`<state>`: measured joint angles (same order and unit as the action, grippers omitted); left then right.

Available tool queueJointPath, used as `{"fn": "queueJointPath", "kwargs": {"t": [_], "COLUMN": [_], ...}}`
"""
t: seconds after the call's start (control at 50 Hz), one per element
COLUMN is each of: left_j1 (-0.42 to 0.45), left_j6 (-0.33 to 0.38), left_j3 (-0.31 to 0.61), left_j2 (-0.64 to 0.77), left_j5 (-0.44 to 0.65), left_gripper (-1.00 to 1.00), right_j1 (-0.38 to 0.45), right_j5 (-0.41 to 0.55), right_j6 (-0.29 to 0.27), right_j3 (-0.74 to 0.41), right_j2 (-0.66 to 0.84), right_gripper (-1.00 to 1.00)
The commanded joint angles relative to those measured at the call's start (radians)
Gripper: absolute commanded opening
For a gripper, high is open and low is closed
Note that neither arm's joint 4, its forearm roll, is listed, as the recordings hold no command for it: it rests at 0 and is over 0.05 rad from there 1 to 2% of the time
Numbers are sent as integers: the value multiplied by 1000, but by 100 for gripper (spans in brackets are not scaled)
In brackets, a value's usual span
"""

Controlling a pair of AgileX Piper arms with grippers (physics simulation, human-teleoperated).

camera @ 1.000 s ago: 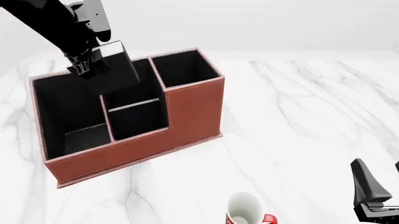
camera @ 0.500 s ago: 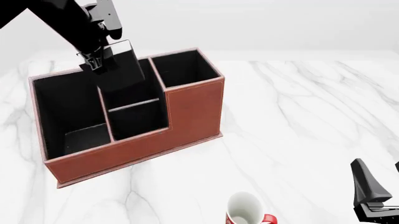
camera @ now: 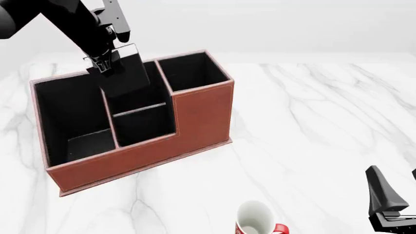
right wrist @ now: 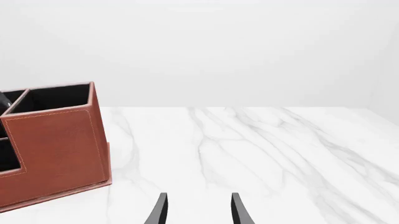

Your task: Pick up the book and place it in the front compartment of the caddy.

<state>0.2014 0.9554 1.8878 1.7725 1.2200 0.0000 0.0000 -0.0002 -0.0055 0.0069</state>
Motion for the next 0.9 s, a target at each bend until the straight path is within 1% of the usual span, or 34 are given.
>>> {"fn": "queueJointPath", "kwargs": {"t": [0.02, 0.08, 0.1, 0.26, 0.32, 0.4, 0.84, 0.9], "left_j1": [-8, -4, 6, -14, -1, -13, 9, 0], "left_j6": [2, 0, -14, 7, -8, 4, -22, -12], "left_j3": [28, 26, 35, 23, 17, 26, 31, 33], "left_j2": [45, 49, 55, 64, 73, 80, 142, 151], "left_j5": [0, 0, 0, 0, 0, 0, 0, 0], "left_gripper": [-100, -100, -100, -100, -100, -100, -100, -100], "right_j1": [0, 0, 0, 0, 0, 0, 0, 0], "right_j5": [-1, -1, -1, -1, -1, -1, -1, -1], "right_j6": [0, 0, 0, 0, 0, 0, 0, 0], "right_j3": [0, 0, 0, 1, 1, 1, 0, 0], "right_j2": [0, 0, 0, 0, 0, 0, 0, 0], "right_gripper": [100, 100, 100, 100, 100, 100, 100, 100]}}
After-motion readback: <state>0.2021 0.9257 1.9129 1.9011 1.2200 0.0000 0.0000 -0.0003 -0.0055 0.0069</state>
